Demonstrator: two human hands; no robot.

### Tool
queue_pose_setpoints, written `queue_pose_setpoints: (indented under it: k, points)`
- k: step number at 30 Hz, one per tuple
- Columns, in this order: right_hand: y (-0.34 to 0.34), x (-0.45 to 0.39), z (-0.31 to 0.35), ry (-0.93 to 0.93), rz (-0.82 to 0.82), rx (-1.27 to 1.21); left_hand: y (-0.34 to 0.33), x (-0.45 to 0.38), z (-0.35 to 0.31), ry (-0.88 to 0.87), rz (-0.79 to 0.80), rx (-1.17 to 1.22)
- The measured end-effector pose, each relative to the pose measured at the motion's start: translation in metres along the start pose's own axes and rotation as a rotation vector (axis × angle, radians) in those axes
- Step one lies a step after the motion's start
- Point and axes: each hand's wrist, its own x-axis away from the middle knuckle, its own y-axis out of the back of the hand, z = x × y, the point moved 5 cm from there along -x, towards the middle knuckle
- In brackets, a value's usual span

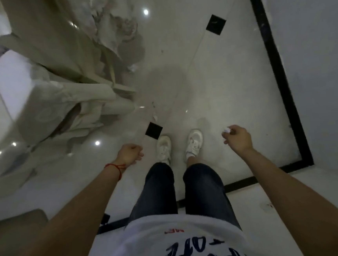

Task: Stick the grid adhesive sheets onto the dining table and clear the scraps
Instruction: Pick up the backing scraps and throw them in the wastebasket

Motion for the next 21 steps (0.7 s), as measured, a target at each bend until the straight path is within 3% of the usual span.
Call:
queue_pose_setpoints:
  k: [11, 21]
  points:
    - [-0.103, -0.152, -0.036, -0.144, 0.002, -0.096, -0.033, -0.182, -0.034, -0.019, -0.016, 0.007]
    - [-0.206, -0.282, -0.082, -0.029, 0.078, 0.050, -0.072, -0.370, -0.015, -0.102, -0.089, -0.213]
